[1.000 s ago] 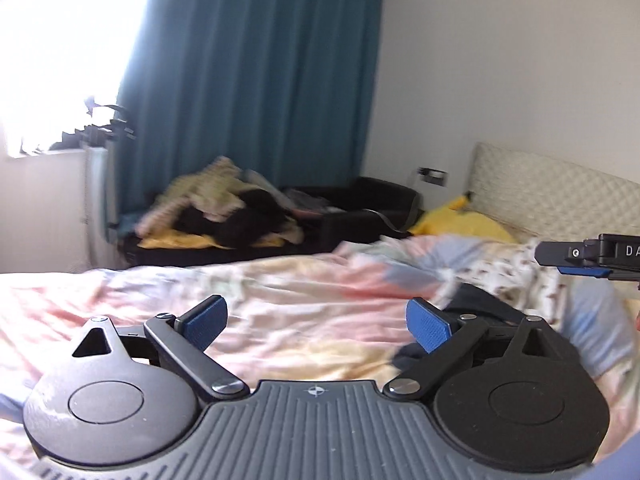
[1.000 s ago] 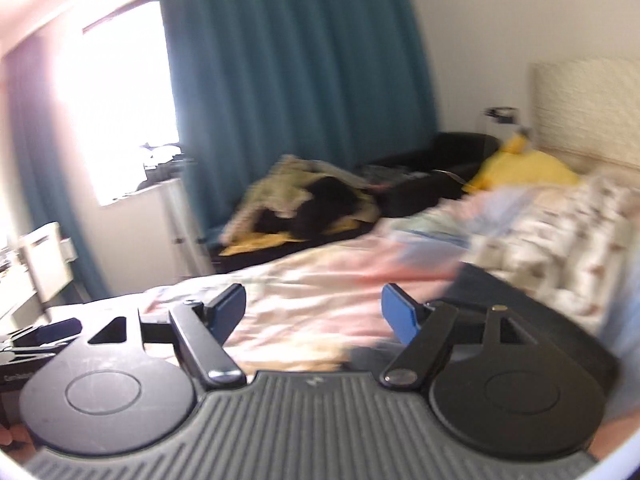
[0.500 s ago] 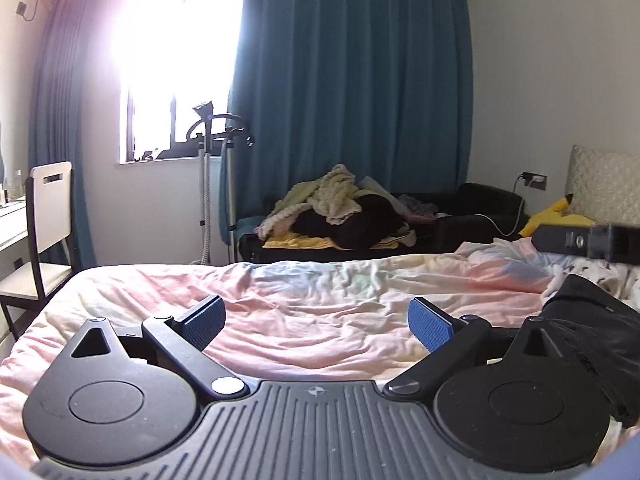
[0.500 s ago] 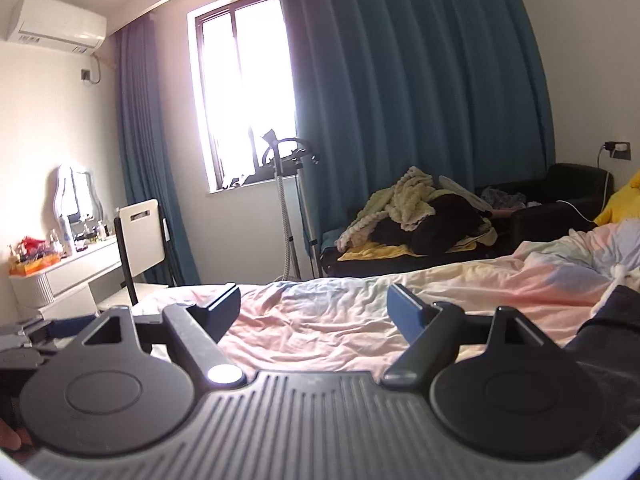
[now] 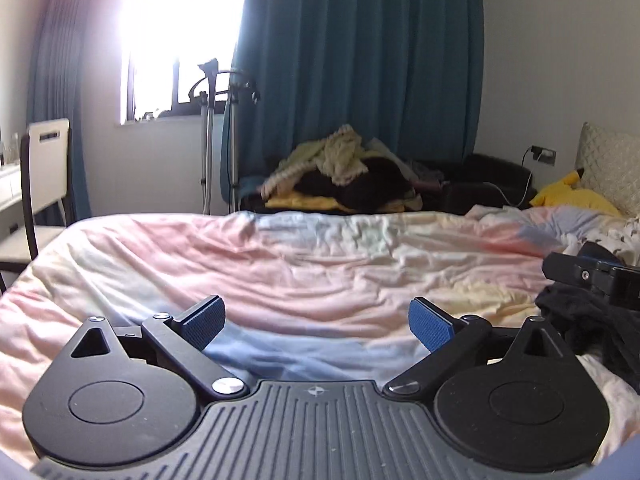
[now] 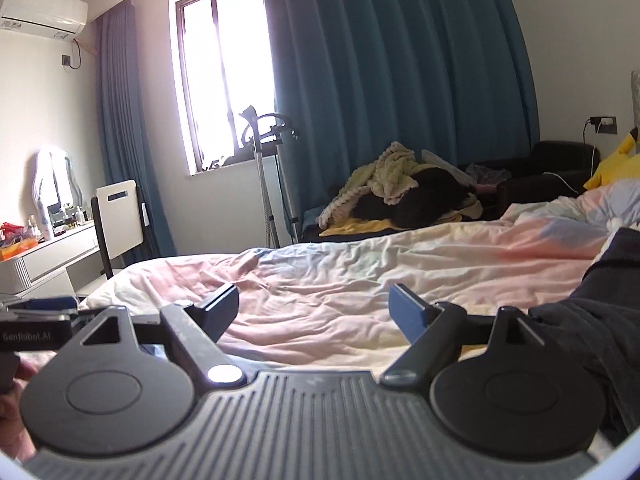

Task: Fold clothes

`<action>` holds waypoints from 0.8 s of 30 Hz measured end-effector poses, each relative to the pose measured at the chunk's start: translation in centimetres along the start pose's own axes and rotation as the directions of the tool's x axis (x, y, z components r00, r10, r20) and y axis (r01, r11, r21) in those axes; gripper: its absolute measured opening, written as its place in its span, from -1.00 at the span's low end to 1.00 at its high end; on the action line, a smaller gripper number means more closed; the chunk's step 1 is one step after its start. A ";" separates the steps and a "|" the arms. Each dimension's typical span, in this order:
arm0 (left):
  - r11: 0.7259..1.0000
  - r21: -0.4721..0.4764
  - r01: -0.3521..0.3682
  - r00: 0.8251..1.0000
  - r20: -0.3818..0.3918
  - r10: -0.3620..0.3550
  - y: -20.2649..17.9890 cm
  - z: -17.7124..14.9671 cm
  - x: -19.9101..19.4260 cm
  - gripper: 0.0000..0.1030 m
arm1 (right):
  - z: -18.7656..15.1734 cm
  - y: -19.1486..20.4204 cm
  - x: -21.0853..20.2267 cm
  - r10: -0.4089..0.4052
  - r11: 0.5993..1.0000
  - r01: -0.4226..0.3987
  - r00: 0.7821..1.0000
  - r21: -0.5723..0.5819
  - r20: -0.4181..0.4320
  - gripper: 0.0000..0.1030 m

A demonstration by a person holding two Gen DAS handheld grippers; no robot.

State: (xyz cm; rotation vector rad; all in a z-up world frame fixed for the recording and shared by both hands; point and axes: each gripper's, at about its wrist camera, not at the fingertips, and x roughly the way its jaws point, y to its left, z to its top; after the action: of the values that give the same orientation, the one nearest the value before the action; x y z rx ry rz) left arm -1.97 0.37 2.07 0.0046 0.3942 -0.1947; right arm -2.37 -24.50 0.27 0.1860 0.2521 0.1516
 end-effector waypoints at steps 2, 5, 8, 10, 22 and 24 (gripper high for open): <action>1.000 0.030 -0.003 1.000 -0.008 0.003 -0.4 -0.5 0.5 0.93 | -0.6 0.1 0.6 0.002 1.000 -0.002 1.000 -0.014 -0.013 0.61; 0.999 0.040 -0.013 1.000 -0.024 0.014 -0.6 -1.1 0.8 0.93 | -1.4 0.4 1.4 -0.018 0.999 0.017 0.999 -0.035 -0.034 0.62; 0.999 0.034 -0.039 0.999 -0.019 0.040 -0.2 -1.1 1.0 0.93 | -1.9 0.5 1.8 -0.036 0.998 0.034 0.998 -0.044 -0.047 0.69; 0.999 0.025 -0.045 0.999 -0.016 0.045 0.1 -1.0 1.0 0.93 | -2.0 0.6 2.0 -0.049 0.997 0.047 0.998 -0.054 -0.048 0.72; 0.998 0.003 -0.064 0.998 -0.004 0.064 0.8 -0.4 0.9 0.99 | -2.3 1.6 1.9 -0.056 0.995 0.052 0.998 -0.087 -0.041 1.00; 0.997 0.013 -0.075 0.997 0.000 0.075 0.5 -0.4 0.6 0.99 | -2.2 1.7 1.7 -0.059 0.994 0.057 0.998 -0.089 -0.029 1.00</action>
State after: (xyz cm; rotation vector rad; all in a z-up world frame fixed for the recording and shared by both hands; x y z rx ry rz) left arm -1.43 0.80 1.46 0.0319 0.3929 -0.1229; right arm -1.52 -22.23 -1.89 0.0885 0.2812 0.1079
